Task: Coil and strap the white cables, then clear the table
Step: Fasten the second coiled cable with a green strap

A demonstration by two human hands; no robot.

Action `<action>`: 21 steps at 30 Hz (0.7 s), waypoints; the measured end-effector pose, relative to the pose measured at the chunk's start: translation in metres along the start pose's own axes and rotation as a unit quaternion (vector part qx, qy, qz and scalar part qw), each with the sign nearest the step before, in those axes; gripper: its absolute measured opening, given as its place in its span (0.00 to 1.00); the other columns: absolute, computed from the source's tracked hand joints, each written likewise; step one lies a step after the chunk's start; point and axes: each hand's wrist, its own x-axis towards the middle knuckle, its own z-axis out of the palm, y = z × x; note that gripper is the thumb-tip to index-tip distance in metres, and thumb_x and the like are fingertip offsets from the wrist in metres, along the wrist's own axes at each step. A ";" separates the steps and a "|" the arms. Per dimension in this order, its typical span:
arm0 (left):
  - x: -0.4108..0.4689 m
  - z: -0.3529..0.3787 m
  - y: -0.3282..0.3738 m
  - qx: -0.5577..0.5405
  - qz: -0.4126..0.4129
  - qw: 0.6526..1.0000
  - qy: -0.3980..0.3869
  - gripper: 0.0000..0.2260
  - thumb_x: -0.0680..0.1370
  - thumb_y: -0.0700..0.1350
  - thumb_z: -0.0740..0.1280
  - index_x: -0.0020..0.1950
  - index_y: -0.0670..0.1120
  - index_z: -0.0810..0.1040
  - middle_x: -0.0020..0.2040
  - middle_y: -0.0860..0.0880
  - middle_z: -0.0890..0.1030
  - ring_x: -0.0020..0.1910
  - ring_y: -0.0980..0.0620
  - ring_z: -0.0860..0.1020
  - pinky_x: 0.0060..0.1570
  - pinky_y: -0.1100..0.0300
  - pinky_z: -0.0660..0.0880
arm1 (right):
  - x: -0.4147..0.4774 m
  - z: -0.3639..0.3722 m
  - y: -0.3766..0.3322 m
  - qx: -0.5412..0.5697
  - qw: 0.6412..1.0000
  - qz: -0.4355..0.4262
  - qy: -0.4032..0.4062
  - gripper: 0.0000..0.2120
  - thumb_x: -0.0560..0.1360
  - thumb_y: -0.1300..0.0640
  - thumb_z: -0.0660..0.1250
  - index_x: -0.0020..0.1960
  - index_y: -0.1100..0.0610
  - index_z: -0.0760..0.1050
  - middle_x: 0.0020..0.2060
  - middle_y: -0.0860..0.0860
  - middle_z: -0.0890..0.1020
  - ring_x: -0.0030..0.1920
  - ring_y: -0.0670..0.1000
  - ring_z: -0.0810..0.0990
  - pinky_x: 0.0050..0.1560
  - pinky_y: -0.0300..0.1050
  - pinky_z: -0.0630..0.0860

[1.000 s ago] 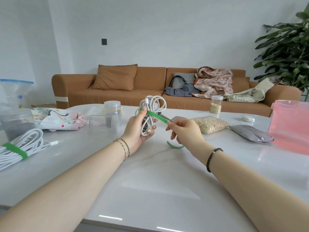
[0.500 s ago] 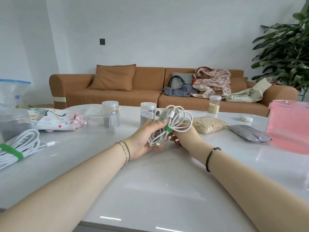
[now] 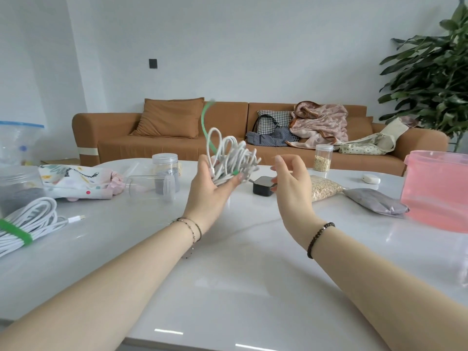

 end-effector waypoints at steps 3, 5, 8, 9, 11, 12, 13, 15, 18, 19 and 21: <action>-0.004 0.003 -0.004 0.097 -0.002 0.993 -0.060 0.24 0.70 0.65 0.73 0.56 0.57 0.67 0.54 0.59 0.82 0.53 0.57 0.81 0.53 0.53 0.78 | -0.009 0.001 -0.008 -0.019 0.995 -0.093 -0.038 0.09 0.82 0.50 0.61 0.47 0.50 0.75 0.43 0.49 0.81 0.41 0.48 0.76 0.46 0.51 0.77; -0.007 0.007 -0.004 0.137 -0.006 0.987 -0.082 0.24 0.68 0.68 0.70 0.54 0.57 0.65 0.52 0.58 0.82 0.52 0.52 0.82 0.53 0.49 0.79 | -0.013 0.002 -0.010 -0.034 0.988 -0.138 -0.053 0.09 0.83 0.50 0.60 0.47 0.52 0.75 0.43 0.49 0.80 0.41 0.46 0.75 0.44 0.42 0.73; -0.008 0.012 -0.003 0.160 -0.008 0.982 -0.103 0.22 0.71 0.65 0.71 0.50 0.55 0.64 0.49 0.56 0.81 0.49 0.50 0.81 0.50 0.46 0.79 | -0.012 0.001 -0.011 -0.046 0.985 -0.161 -0.036 0.08 0.83 0.51 0.59 0.49 0.51 0.73 0.45 0.48 0.79 0.47 0.46 0.76 0.46 0.37 0.70; -0.009 0.012 -0.003 0.163 -0.007 0.981 -0.109 0.21 0.72 0.63 0.72 0.50 0.56 0.64 0.50 0.56 0.81 0.49 0.51 0.81 0.50 0.47 0.79 | -0.012 0.001 -0.011 -0.047 0.985 -0.162 -0.032 0.08 0.83 0.50 0.59 0.49 0.52 0.73 0.46 0.48 0.79 0.49 0.47 0.76 0.48 0.38 0.71; -0.010 0.012 -0.003 0.180 -0.001 0.977 -0.119 0.19 0.73 0.60 0.72 0.50 0.57 0.63 0.52 0.58 0.81 0.51 0.52 0.81 0.52 0.48 0.78 | -0.010 -0.001 -0.011 -0.050 0.984 -0.168 -0.035 0.11 0.83 0.49 0.59 0.48 0.54 0.74 0.45 0.49 0.79 0.49 0.49 0.76 0.49 0.41 0.71; -0.010 0.011 -0.003 0.190 0.002 0.974 -0.122 0.19 0.74 0.59 0.72 0.51 0.58 0.63 0.52 0.58 0.80 0.51 0.52 0.80 0.52 0.49 0.78 | -0.010 -0.002 -0.012 -0.054 0.983 -0.170 -0.040 0.13 0.83 0.48 0.59 0.46 0.55 0.75 0.44 0.50 0.79 0.48 0.48 0.76 0.48 0.41 0.71; -0.010 0.011 -0.003 0.199 0.003 0.972 -0.123 0.18 0.74 0.59 0.72 0.51 0.58 0.63 0.52 0.58 0.80 0.51 0.52 0.80 0.51 0.49 0.78 | -0.010 -0.002 -0.012 -0.062 0.982 -0.172 -0.047 0.15 0.82 0.47 0.60 0.44 0.56 0.76 0.42 0.51 0.79 0.46 0.48 0.76 0.46 0.40 0.70; -0.010 0.009 -0.002 0.217 0.005 0.968 -0.123 0.18 0.75 0.59 0.71 0.52 0.56 0.63 0.51 0.57 0.80 0.50 0.50 0.81 0.50 0.49 0.78 | -0.013 -0.001 -0.012 -0.093 0.979 -0.169 -0.067 0.18 0.80 0.44 0.64 0.39 0.55 0.78 0.38 0.49 0.78 0.41 0.47 0.74 0.41 0.41 0.69; -0.009 0.009 -0.003 0.246 0.023 0.961 -0.122 0.17 0.76 0.59 0.69 0.50 0.57 0.61 0.50 0.58 0.80 0.49 0.50 0.81 0.47 0.51 0.78 | -0.017 0.005 -0.006 -0.187 0.965 -0.150 -0.109 0.15 0.75 0.42 0.70 0.35 0.49 0.77 0.35 0.44 0.78 0.41 0.46 0.74 0.39 0.41 0.68; -0.009 0.009 -0.003 0.253 0.027 0.959 -0.122 0.17 0.76 0.58 0.69 0.49 0.58 0.60 0.48 0.59 0.79 0.48 0.50 0.81 0.45 0.53 0.78 | -0.018 0.007 -0.004 -0.214 0.957 -0.154 -0.118 0.14 0.74 0.43 0.70 0.34 0.49 0.77 0.34 0.43 0.78 0.42 0.47 0.75 0.39 0.42 0.68; -0.009 0.009 -0.004 0.263 0.022 0.957 -0.121 0.17 0.76 0.57 0.68 0.47 0.57 0.58 0.43 0.61 0.77 0.45 0.49 0.80 0.41 0.56 0.75 | -0.020 0.009 -0.002 -0.222 0.953 -0.166 -0.125 0.15 0.75 0.47 0.70 0.33 0.52 0.76 0.31 0.43 0.76 0.41 0.48 0.74 0.38 0.43 0.67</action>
